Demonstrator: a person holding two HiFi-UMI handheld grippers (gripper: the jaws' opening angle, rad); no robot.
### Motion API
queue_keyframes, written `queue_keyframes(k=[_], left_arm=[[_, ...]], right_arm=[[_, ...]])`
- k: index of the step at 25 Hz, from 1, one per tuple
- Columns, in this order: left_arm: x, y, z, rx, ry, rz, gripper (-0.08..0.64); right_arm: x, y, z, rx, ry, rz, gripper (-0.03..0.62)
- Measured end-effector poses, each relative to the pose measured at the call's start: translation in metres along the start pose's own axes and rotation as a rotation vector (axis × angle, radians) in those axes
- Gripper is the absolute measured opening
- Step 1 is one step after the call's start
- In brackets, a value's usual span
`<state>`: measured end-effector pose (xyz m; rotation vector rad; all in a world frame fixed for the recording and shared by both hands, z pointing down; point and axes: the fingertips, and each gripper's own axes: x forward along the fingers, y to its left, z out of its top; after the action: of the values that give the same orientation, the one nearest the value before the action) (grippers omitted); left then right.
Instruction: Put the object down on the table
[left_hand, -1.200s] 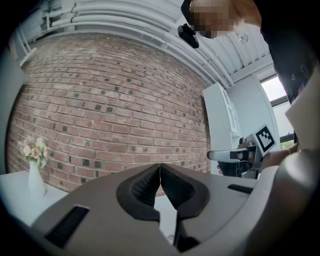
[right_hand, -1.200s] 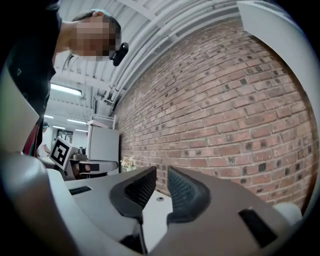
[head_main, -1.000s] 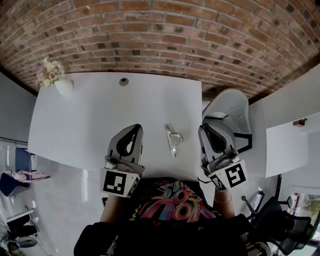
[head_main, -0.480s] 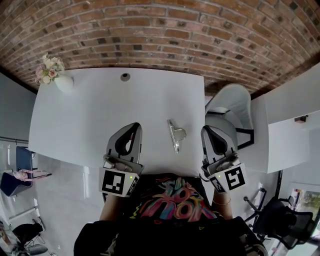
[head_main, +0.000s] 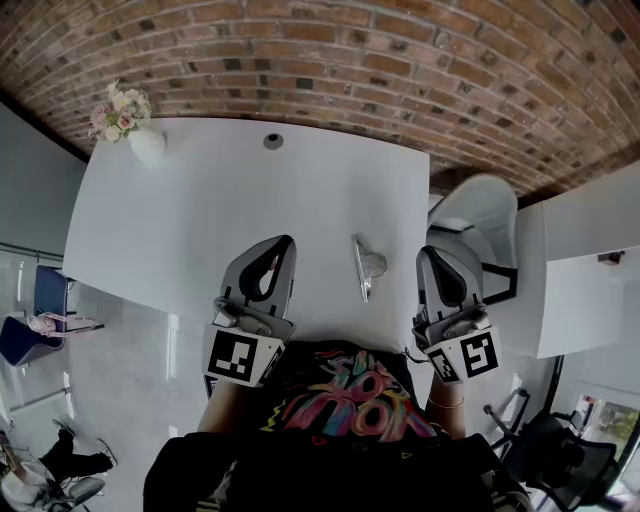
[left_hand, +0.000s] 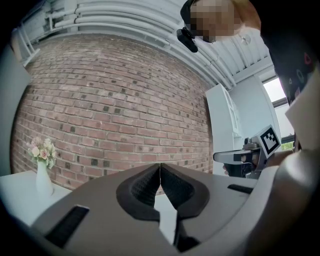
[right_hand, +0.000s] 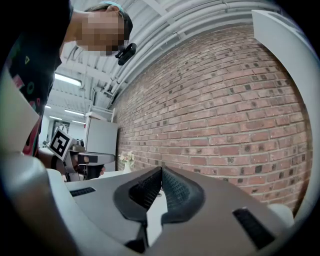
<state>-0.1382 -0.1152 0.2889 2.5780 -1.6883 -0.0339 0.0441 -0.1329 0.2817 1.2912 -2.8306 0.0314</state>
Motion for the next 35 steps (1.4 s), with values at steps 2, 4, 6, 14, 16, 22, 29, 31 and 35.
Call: queue_keyframes(k=[2,4,6,14,16,22,29,31,35], left_arm=[[0.0,0.001,0.002,-0.003,-0.01,-0.003,0.025],[0.0,0.001,0.003,0.0,-0.014,-0.002,0.025],[-0.001,0.001,0.004,0.002,-0.025,0.0,0.025],[-0.004,0.0,0.003,0.005,-0.012,0.014,0.025],[-0.006,0.001,0.0,0.01,0.003,0.023,0.025],[-0.009,-0.001,0.0,0.025,0.003,0.027,0.025],[-0.014,-0.003,-0.002,0.004,0.007,-0.008,0.025],[-0.016,-0.003,-0.004,0.013,0.016,-0.005,0.025],[-0.017,-0.001,-0.004,0.034,0.022,-0.002,0.025]], right_arm=[[0.002,0.001,0.001,0.001,-0.002,0.001,0.017],[0.002,0.0,0.003,0.001,-0.007,-0.001,0.017],[0.001,-0.001,0.002,0.001,-0.009,-0.002,0.017],[-0.004,-0.002,0.002,0.004,-0.004,0.002,0.017],[-0.005,-0.001,0.0,0.004,0.002,0.006,0.017],[-0.008,-0.002,-0.002,0.011,0.006,0.019,0.017],[-0.012,0.001,-0.004,0.01,0.012,0.031,0.017],[-0.014,0.001,-0.006,0.012,0.019,0.031,0.017],[-0.019,-0.001,-0.009,0.016,0.024,0.022,0.017]])
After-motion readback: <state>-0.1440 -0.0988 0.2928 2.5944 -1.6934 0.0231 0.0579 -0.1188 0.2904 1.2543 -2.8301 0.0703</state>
